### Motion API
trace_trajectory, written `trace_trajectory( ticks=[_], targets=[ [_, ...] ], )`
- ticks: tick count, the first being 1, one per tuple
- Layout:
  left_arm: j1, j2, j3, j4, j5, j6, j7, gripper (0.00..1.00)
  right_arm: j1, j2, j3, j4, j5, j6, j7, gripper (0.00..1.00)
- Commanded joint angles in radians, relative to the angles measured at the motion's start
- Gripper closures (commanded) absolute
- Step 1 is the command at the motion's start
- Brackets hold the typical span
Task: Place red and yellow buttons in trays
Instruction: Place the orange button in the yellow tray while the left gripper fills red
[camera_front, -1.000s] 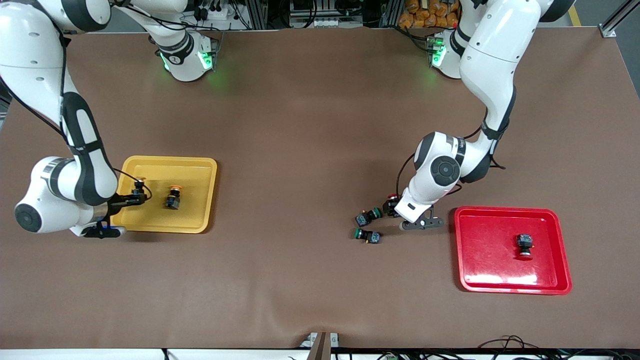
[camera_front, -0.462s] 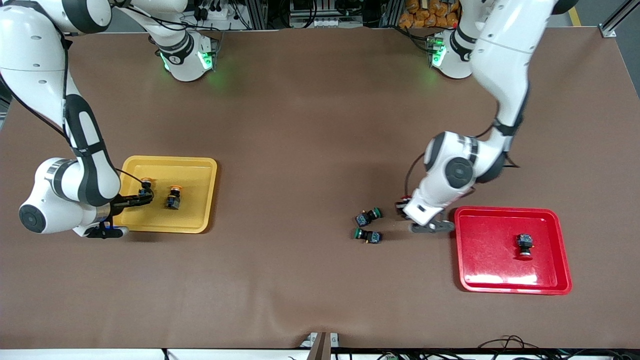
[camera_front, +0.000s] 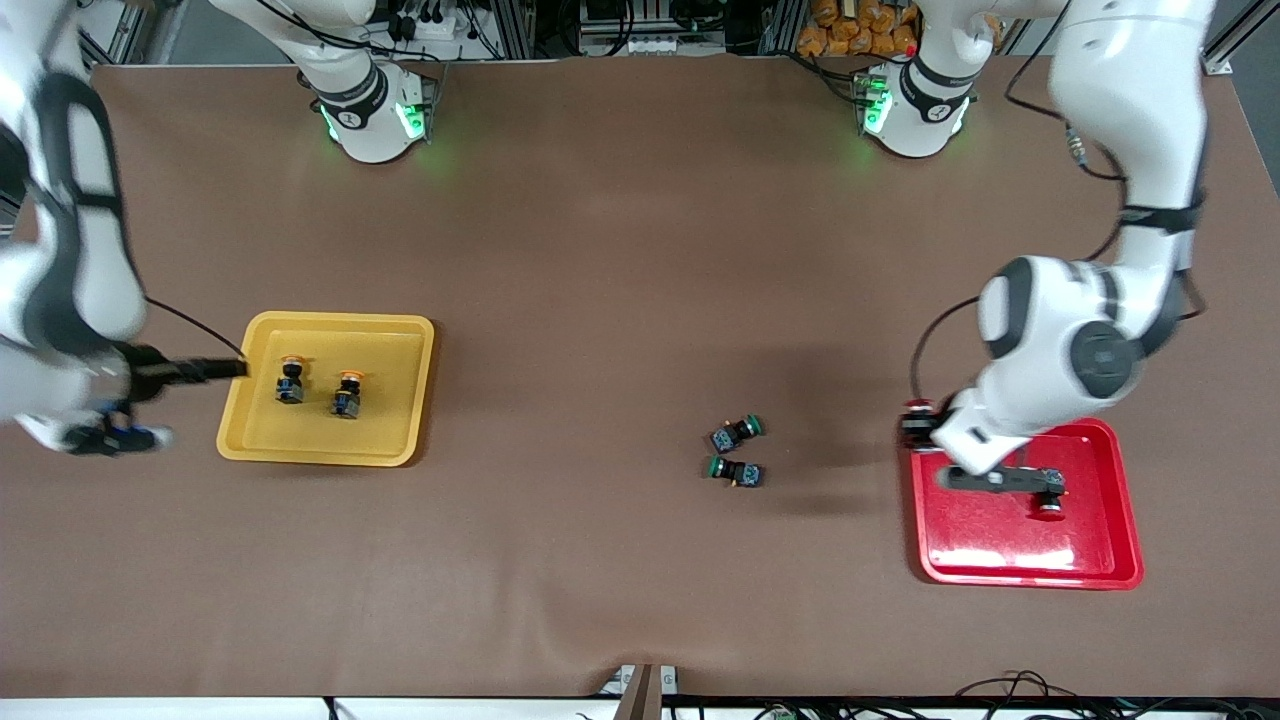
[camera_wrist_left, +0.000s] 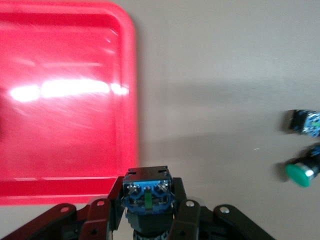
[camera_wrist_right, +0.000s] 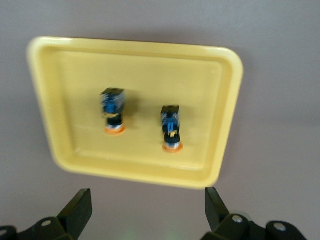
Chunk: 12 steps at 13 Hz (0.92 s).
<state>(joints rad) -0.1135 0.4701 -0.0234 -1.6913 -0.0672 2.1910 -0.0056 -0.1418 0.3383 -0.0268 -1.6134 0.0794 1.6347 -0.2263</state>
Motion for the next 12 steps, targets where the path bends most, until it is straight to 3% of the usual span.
trace_trajectory(
  ticks=[1,5,9,12],
  targets=[
    [0.096,0.048,-0.009,0.048,0.047,-0.020,0.163,1.00,-0.002,-0.180,0.007,-0.062,-0.023,-0.048,-0.010,0.00],
    [0.149,0.145,-0.009,0.102,0.069,-0.005,0.251,1.00,-0.004,-0.298,0.007,-0.100,-0.029,-0.032,-0.008,0.00],
    [0.163,0.261,-0.010,0.124,0.069,0.151,0.260,1.00,-0.001,-0.337,0.007,-0.131,-0.026,0.045,0.002,0.00],
    [0.163,0.277,-0.010,0.124,0.063,0.176,0.260,1.00,0.111,-0.335,-0.057,-0.097,-0.024,0.028,0.057,0.00]
  ],
)
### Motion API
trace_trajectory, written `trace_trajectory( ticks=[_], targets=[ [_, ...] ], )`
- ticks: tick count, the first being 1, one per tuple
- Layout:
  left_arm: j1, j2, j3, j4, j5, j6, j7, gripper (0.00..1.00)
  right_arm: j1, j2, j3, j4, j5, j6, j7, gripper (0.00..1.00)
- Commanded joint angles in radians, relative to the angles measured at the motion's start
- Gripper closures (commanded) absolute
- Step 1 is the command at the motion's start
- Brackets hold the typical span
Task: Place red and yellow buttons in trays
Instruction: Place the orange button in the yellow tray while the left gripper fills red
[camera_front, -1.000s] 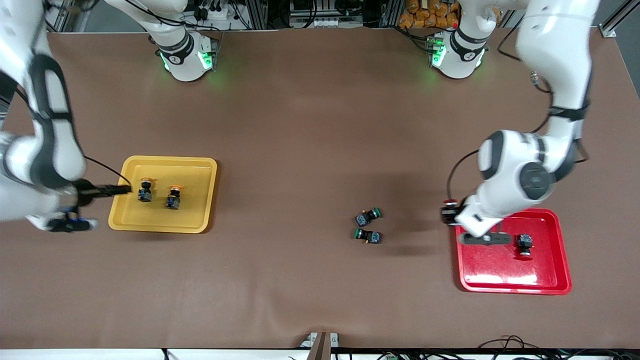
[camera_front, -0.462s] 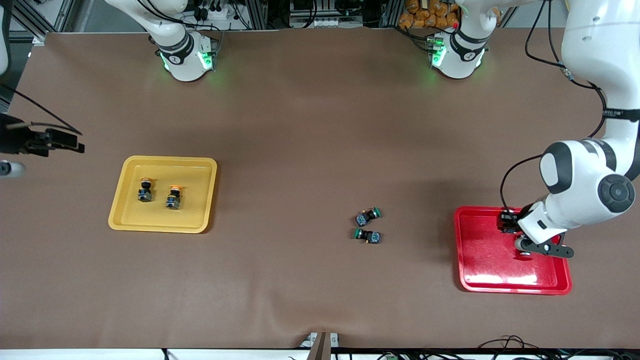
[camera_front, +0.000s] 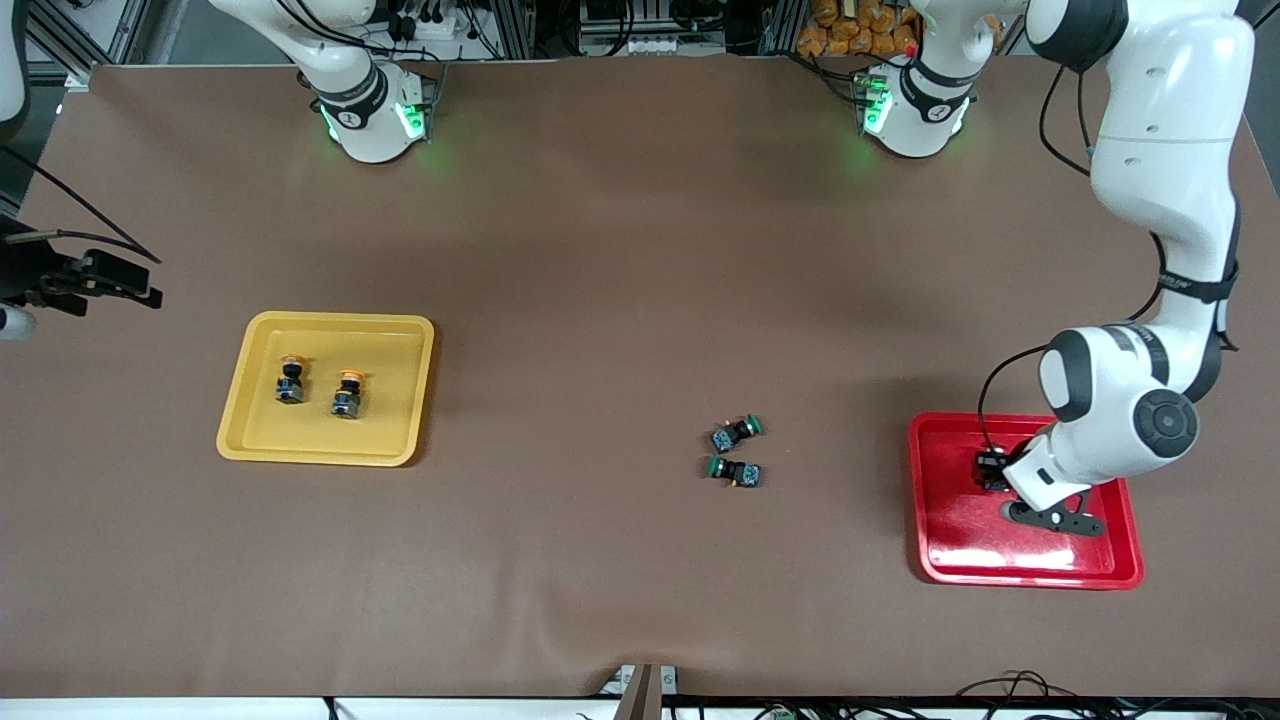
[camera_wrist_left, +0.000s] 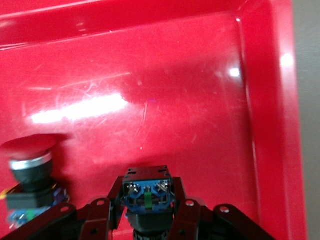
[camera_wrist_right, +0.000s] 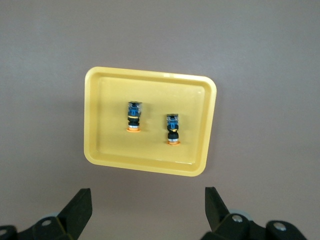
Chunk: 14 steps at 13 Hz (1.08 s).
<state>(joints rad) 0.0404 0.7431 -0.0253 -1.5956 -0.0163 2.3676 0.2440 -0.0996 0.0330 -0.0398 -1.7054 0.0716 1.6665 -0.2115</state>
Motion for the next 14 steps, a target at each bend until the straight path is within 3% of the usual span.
trace_trajectory(
  ticks=[1,2,3,7,14],
  targets=[
    [0.007,0.004,-0.008,0.028,0.012,-0.001,0.008,1.00,0.078,-0.028,-0.046,0.007,-0.016,-0.025,0.043,0.00],
    [0.006,0.005,-0.008,0.028,0.012,-0.001,0.006,0.66,0.078,-0.028,-0.046,0.018,-0.016,-0.040,0.043,0.00],
    [0.007,0.009,-0.008,0.028,0.010,0.002,0.008,0.01,0.077,-0.027,-0.045,0.021,-0.016,-0.045,0.035,0.00],
    [0.006,-0.057,-0.016,0.043,0.012,-0.023,0.008,0.00,0.060,-0.027,-0.040,0.030,-0.021,-0.063,0.030,0.00],
    [0.004,-0.430,-0.051,0.055,0.009,-0.474,-0.051,0.00,0.057,-0.024,-0.045,0.033,-0.027,-0.062,0.035,0.00]
  ],
)
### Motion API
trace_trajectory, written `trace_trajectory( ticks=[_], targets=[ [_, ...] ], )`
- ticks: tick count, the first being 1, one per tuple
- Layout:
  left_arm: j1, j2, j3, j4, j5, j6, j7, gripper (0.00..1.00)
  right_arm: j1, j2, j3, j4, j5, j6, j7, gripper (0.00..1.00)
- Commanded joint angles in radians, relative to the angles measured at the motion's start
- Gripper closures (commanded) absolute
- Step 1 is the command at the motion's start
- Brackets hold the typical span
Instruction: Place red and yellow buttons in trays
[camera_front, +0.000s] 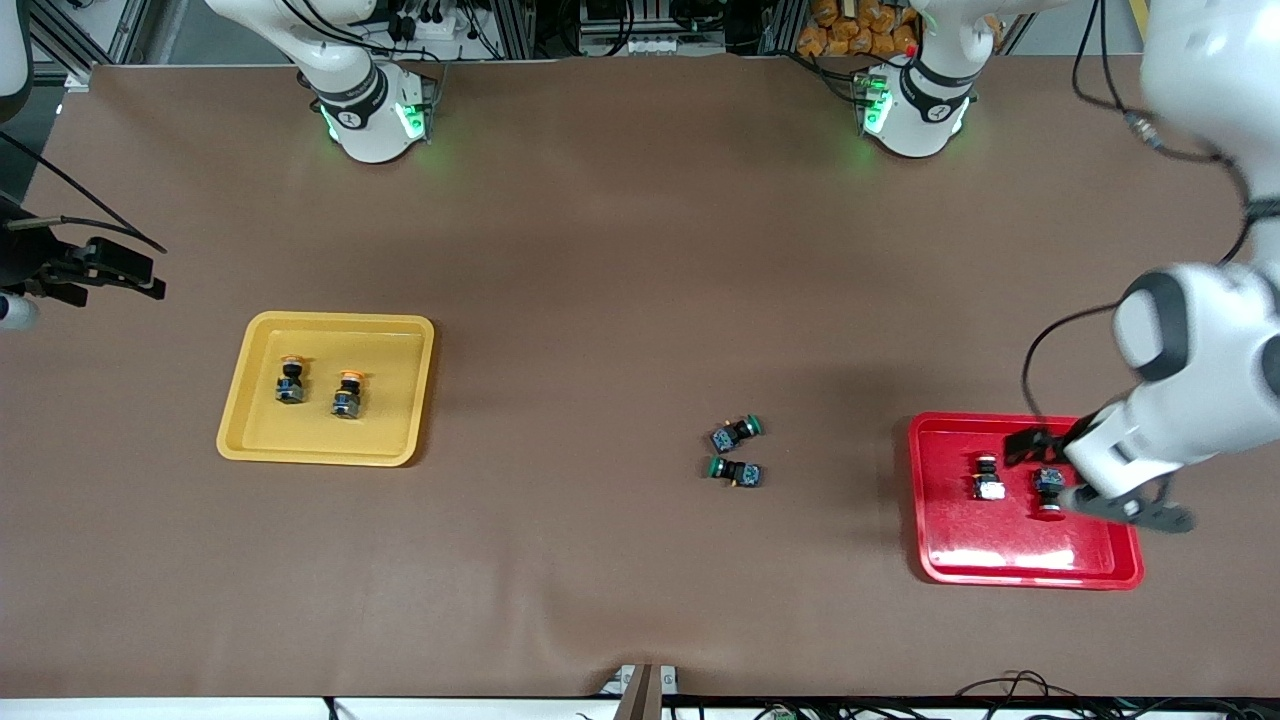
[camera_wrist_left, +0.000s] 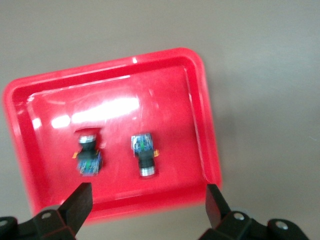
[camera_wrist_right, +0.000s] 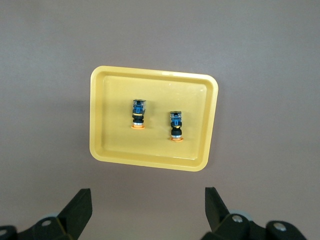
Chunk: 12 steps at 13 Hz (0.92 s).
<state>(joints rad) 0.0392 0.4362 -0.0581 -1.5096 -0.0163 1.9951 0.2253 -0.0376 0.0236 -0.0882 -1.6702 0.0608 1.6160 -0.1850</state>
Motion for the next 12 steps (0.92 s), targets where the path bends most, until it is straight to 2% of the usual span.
trace_trajectory(
  ticks=[1,3,7,9,12],
  targets=[
    [0.004,-0.176,-0.022,-0.031,0.009,-0.151,-0.040,0.00,-0.007,-0.014,0.004,-0.002,-0.016,-0.011,0.010,0.00],
    [0.004,-0.247,-0.029,-0.023,0.007,-0.249,-0.064,0.00,-0.012,-0.014,0.002,-0.002,-0.016,-0.011,0.005,0.00],
    [0.011,-0.293,-0.016,0.123,-0.010,-0.502,-0.093,0.00,-0.018,-0.001,0.002,-0.002,-0.013,-0.001,0.004,0.00],
    [0.004,-0.376,-0.008,0.115,-0.013,-0.550,-0.109,0.00,-0.022,0.018,0.002,0.000,-0.007,0.004,0.004,0.00],
    [-0.013,-0.434,-0.020,0.112,-0.014,-0.617,-0.220,0.00,-0.022,0.053,0.002,-0.002,-0.006,0.024,0.004,0.00]
  ],
)
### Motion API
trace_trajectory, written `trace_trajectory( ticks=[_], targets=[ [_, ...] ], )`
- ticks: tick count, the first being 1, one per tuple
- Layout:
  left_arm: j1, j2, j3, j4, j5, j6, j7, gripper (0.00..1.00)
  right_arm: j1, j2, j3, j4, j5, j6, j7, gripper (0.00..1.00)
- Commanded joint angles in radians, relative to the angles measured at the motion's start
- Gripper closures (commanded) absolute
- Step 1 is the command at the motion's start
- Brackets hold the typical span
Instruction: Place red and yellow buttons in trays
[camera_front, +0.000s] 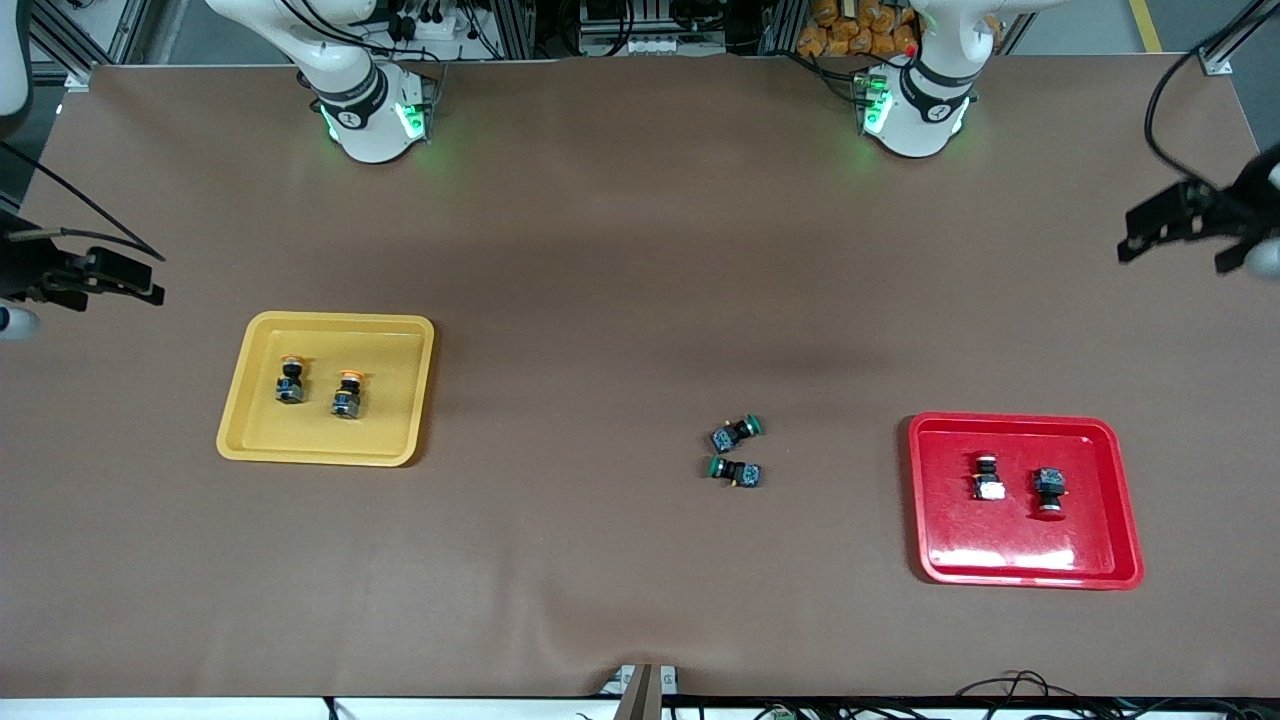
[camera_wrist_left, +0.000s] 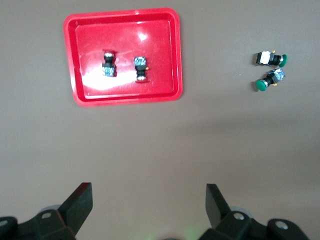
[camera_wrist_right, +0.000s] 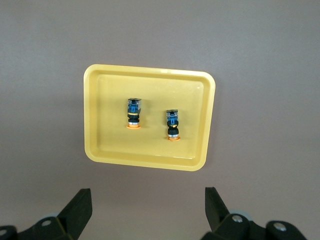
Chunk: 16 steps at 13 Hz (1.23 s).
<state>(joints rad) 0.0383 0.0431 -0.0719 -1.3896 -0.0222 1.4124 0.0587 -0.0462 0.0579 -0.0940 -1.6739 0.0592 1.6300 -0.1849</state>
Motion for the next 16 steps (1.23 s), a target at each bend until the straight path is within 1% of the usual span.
trace_trajectory(
  ticks=[1,4,6,8,11,12,13,16],
  targets=[
    [-0.005,-0.066,-0.025,-0.017,-0.010,-0.041,-0.057,0.00,-0.011,0.025,0.008,0.002,-0.004,0.011,0.004,0.00],
    [0.087,-0.095,-0.152,-0.020,-0.012,-0.064,-0.109,0.00,-0.014,0.025,0.008,0.002,-0.006,0.004,0.005,0.00],
    [0.066,-0.101,-0.155,-0.014,-0.007,-0.078,-0.170,0.00,-0.017,0.025,0.007,-0.006,-0.012,-0.001,0.004,0.00],
    [0.037,-0.101,-0.141,-0.009,-0.004,-0.090,-0.186,0.00,-0.040,0.040,0.008,-0.007,-0.013,0.002,0.005,0.00],
    [0.038,-0.097,-0.123,-0.006,0.001,-0.102,-0.188,0.00,-0.050,0.054,0.008,-0.007,-0.015,0.010,0.005,0.00],
    [0.038,-0.092,-0.115,-0.008,0.005,-0.125,-0.188,0.00,-0.053,0.054,0.007,-0.007,-0.015,0.010,0.007,0.00],
    [0.037,-0.091,-0.117,-0.011,0.001,-0.157,-0.189,0.00,-0.053,0.056,0.007,-0.007,-0.015,0.007,0.012,0.00],
    [0.037,-0.089,-0.115,-0.011,-0.004,-0.162,-0.192,0.00,-0.052,0.063,0.008,-0.021,-0.015,0.007,0.015,0.00]
  ],
)
